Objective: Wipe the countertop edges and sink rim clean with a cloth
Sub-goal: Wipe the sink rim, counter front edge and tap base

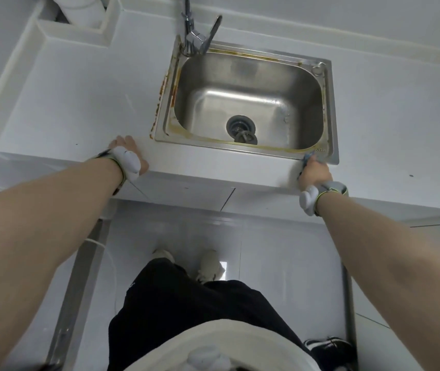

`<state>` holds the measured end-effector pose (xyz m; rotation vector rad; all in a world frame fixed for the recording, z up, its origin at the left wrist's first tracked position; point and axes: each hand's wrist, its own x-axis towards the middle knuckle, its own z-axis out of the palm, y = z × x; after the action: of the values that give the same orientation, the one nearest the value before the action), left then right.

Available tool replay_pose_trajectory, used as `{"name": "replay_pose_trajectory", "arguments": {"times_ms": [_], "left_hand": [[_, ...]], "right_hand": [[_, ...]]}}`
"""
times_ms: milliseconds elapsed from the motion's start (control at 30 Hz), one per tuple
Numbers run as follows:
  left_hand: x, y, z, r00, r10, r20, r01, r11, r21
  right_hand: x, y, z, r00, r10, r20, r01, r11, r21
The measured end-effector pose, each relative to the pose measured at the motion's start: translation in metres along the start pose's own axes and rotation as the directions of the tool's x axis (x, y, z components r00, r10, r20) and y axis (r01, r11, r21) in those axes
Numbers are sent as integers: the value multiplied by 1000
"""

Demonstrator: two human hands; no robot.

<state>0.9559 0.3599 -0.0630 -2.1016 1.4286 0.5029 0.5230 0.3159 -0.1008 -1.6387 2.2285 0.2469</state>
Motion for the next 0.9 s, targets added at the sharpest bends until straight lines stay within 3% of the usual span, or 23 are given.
{"name": "replay_pose_trajectory", "arguments": {"times_ms": [133, 267, 500, 633, 767, 900], "left_hand": [[24, -9, 28, 987, -152, -57, 146, 985, -96], [26, -16, 24, 989, -138, -58, 109, 929, -354], [42, -34, 14, 995, -79, 62, 93, 961, -260], [44, -36, 11, 990, -58, 125, 91, 956, -280], [46, -35, 26, 997, -32, 73, 55, 939, -339], [47, -35, 24, 997, -40, 70, 62, 939, -340]], "right_hand": [[-3, -11, 4, 999, -4, -46, 2, 999, -37], [-14, -51, 20, 982, -139, -127, 139, 990, -9], [-28, -156, 33, 938, -347, -9, 347, 938, -11], [-50, -220, 45, 854, -519, 31, 520, 854, -16], [-66, -286, 53, 800, -598, 44, 593, 800, 91], [-57, -285, 62, 672, -731, -119, 738, 648, 190]]}}
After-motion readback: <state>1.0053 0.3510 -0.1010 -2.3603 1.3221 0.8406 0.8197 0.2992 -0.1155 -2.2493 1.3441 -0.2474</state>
